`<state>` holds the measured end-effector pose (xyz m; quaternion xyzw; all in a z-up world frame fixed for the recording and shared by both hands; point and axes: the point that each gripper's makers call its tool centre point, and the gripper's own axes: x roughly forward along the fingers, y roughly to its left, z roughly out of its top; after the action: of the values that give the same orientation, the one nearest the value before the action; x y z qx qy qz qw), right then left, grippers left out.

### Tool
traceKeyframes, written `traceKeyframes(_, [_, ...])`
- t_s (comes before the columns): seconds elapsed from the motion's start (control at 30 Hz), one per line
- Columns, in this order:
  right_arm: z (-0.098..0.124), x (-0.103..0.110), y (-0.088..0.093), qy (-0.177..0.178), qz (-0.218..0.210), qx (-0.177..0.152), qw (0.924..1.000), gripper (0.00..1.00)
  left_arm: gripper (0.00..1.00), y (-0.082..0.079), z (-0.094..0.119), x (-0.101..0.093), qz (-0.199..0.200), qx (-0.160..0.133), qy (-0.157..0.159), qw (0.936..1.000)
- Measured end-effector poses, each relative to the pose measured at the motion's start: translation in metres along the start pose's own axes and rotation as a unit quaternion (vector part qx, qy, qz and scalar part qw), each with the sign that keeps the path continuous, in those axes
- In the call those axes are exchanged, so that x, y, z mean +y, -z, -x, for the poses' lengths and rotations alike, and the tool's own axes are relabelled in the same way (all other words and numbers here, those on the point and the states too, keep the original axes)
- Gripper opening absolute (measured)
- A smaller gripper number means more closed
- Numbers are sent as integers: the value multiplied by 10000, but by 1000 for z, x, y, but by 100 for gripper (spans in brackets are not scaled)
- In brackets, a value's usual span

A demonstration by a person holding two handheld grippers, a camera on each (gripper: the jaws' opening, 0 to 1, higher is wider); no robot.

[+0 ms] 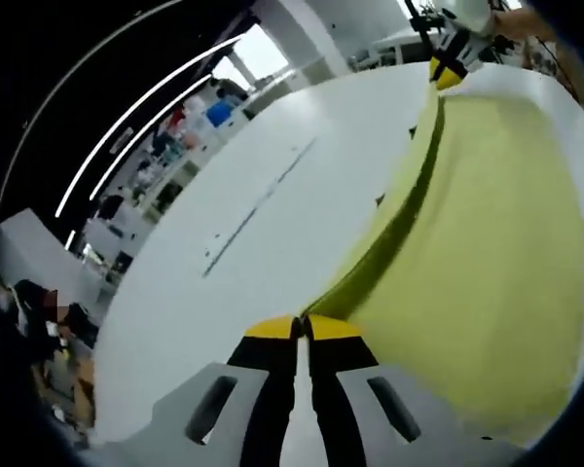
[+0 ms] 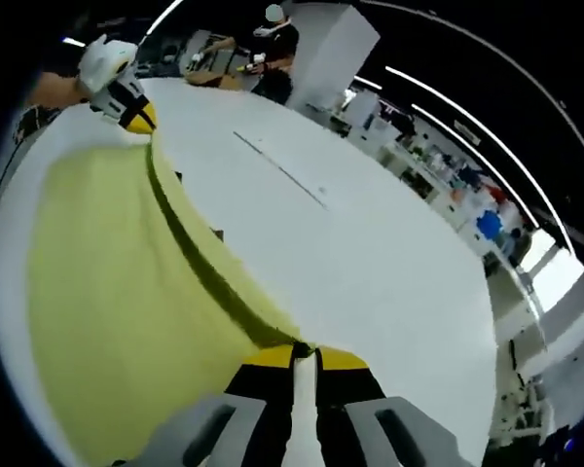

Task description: Fold the garment on the visible template until the final outline fits inside the template.

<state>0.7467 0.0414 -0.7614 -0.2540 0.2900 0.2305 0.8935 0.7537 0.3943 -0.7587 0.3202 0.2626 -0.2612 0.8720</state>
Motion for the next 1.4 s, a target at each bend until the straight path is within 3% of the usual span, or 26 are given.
traceKeyframes(0.07, [-1, -7, 3, 94, -387, 97, 9992, 0, 1, 2, -1, 0, 486, 89, 30, 9988])
traceKeyframes(0.2, [1, -9, 2, 25, -895, 98, 9959, 0, 6, 1, 1, 4, 829, 53, -45, 9965])
traceKeyframes(0.33, [7, -6, -1, -77, -1125, 54, 9936, 10, 16, -2, 7, 7, 1439, -116, 20, 9895])
traceKeyframes(0.53, [20, 13, -10, -468, -1483, -28, 9878, 32, 31, -6, 23, 1, 1690, -343, 281, 9846])
traceKeyframes(0.7, [27, 24, -10, -713, -1650, 67, 9837, 45, 41, -4, 41, -8, 1609, -361, 406, 9855])
traceKeyframes(0.87, [47, 43, -14, -1009, -1812, 109, 9782, 60, 49, -10, 63, -22, 2011, -594, 692, 9753])
traceKeyframes(1.1, [75, 66, -14, -1398, -1747, 183, 9745, 74, 58, -15, 94, -31, 2325, -870, 899, 9645])
traceKeyframes(1.4, [105, 87, 6, -1648, -1715, 322, 9708, 75, 63, 1, 122, -55, 2195, -750, 1041, 9671])
